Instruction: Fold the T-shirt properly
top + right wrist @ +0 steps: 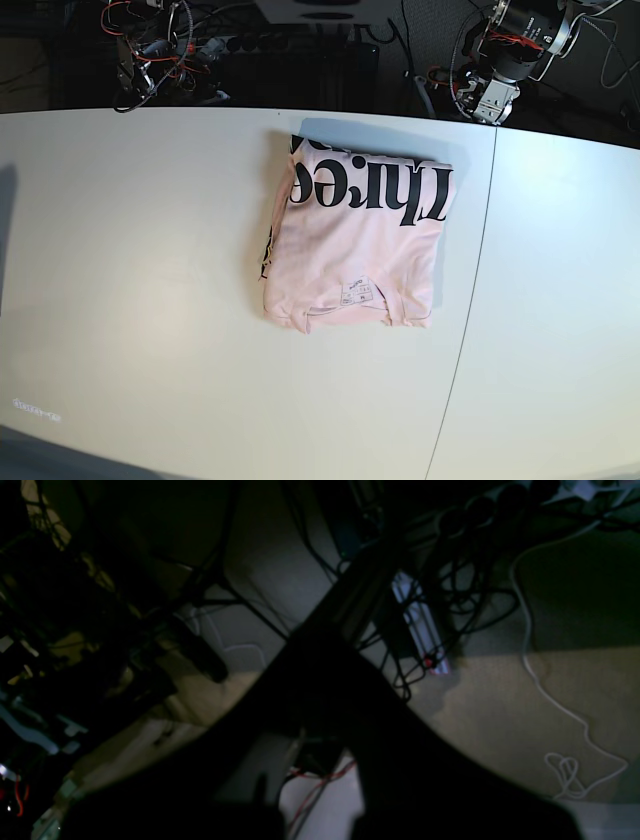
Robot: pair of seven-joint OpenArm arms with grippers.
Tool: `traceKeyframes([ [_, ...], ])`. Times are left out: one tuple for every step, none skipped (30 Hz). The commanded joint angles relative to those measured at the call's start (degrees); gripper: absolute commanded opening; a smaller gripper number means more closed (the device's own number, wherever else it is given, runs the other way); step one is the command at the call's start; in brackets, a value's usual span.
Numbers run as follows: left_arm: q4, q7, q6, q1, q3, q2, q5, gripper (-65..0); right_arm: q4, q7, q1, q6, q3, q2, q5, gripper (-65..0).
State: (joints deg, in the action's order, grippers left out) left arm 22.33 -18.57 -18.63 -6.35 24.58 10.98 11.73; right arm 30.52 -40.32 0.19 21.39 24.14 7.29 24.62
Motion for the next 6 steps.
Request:
traceKeyframes([
  [0.7, 0.26, 0.42, -0.94, 0.0, 0.28, 0.31, -65.0, 0.66, -0.22, 0.59, -2.99, 0.11, 0.46, 0.44, -65.0],
  [0.7, 0.04, 0.39, -0.92, 0.0, 0.28, 0.61, -65.0, 0.66, -0.22, 0.76, -2.99, 0.11, 0.48, 0.46, -65.0],
  [0.7, -0.44, 0.39, -0.9, 0.0, 0.31, 1.49, -65.0, 0.66, -0.22, 0.98, -2.99, 0.11, 0.48, 0.44, -65.0],
  [0.7, -1.01, 0.39, -0.76, 0.0, 0.31, 2.51, -65.0, 0.66, -0.22, 1.27, -2.99, 0.11, 0.46, 0.46, -65.0],
  [0.7, -1.01, 0.39, -0.66, 0.0, 0.28, 2.93, -65.0, 0.66, -0.22, 1.55, -2.99, 0.11, 0.46, 0.46, -65.0],
  [0.7, -0.87, 0.39, -0.46, 0.0, 0.28, 3.28, -65.0, 0.66, -0.22, 1.92, -2.99, 0.11, 0.48, 0.44, -65.0],
])
